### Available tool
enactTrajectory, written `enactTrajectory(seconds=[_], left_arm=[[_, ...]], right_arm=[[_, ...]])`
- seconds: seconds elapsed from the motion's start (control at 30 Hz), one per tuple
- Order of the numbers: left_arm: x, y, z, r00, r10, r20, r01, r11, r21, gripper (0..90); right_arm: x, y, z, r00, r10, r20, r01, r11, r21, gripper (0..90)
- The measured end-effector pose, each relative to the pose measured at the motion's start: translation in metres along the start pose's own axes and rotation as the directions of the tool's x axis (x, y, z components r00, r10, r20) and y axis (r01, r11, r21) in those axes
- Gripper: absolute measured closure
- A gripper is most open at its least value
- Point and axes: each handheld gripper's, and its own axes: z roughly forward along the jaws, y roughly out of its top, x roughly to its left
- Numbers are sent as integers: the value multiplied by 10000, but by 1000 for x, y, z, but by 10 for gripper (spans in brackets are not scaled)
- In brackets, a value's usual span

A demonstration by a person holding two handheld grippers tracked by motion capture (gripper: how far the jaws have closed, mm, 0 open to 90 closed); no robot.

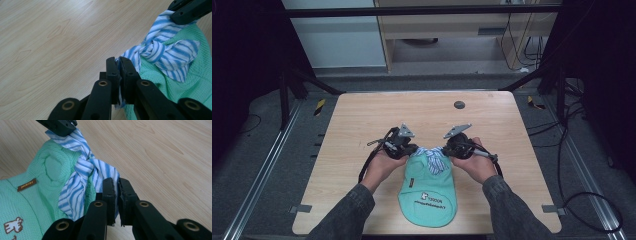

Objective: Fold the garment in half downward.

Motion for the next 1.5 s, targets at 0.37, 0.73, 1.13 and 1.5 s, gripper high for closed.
enactTrajectory(seconds=[0.37, 0.73, 1.13, 1.5], left_arm=[[1, 6, -14, 9999, 151, -57, -152, 9997, -165, 864], [0, 15, -25, 9993, 296, -246, -306, 9987, -418, 864], [-3, 25, -32, 9981, 509, -355, -526, 9975, -465, 863], [-4, 30, -35, 9973, 601, -429, -623, 9967, -528, 863]], right_arm=[[2, 8, -9, 9994, -338, 14, 338, 9994, -101, 846], [1, 15, -21, 9979, -634, 98, 637, 9973, -375, 846], [-2, 21, -31, 9959, -876, 238, 885, 9953, -393, 846], [-2, 22, -35, 9958, -878, 279, 891, 9948, -494, 846]])
